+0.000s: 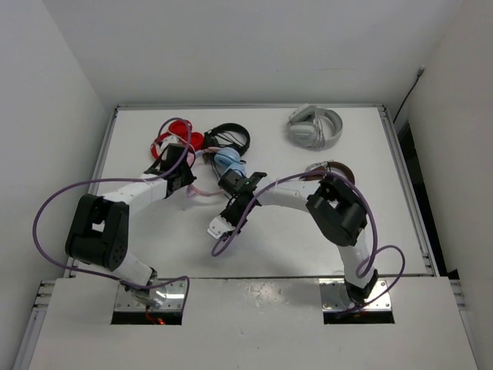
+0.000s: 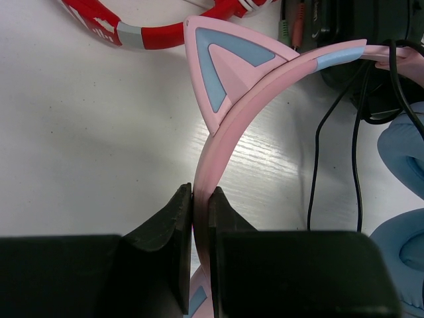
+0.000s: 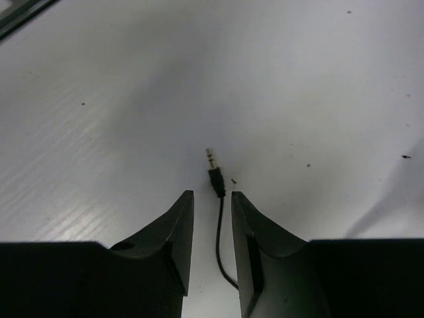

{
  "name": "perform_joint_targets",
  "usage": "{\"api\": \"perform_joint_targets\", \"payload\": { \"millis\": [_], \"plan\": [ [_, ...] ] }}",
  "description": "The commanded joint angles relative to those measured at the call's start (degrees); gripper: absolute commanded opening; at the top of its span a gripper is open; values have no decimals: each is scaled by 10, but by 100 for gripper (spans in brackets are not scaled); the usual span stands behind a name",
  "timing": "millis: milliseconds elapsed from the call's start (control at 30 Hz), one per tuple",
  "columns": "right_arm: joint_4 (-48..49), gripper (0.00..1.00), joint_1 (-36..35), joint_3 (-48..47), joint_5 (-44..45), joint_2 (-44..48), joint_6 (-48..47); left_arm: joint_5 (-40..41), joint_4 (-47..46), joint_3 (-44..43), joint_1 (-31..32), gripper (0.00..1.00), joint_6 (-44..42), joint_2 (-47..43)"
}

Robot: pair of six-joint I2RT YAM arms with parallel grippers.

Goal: Wrap the headphones

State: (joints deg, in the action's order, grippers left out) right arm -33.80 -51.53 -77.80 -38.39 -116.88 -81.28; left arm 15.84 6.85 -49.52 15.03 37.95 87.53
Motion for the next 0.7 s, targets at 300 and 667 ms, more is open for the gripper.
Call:
{"api": "perform_joint_targets", "payload": {
  "millis": [300, 667],
  "plan": [
    [-80, 29, -8, -74, -23, -56, -51, -9, -47, -4, 5, 0, 10, 1],
    [-137, 30, -8, -132, -18, -102, -51, -14, -47, -4, 5, 0, 5, 1]
  ]
}}
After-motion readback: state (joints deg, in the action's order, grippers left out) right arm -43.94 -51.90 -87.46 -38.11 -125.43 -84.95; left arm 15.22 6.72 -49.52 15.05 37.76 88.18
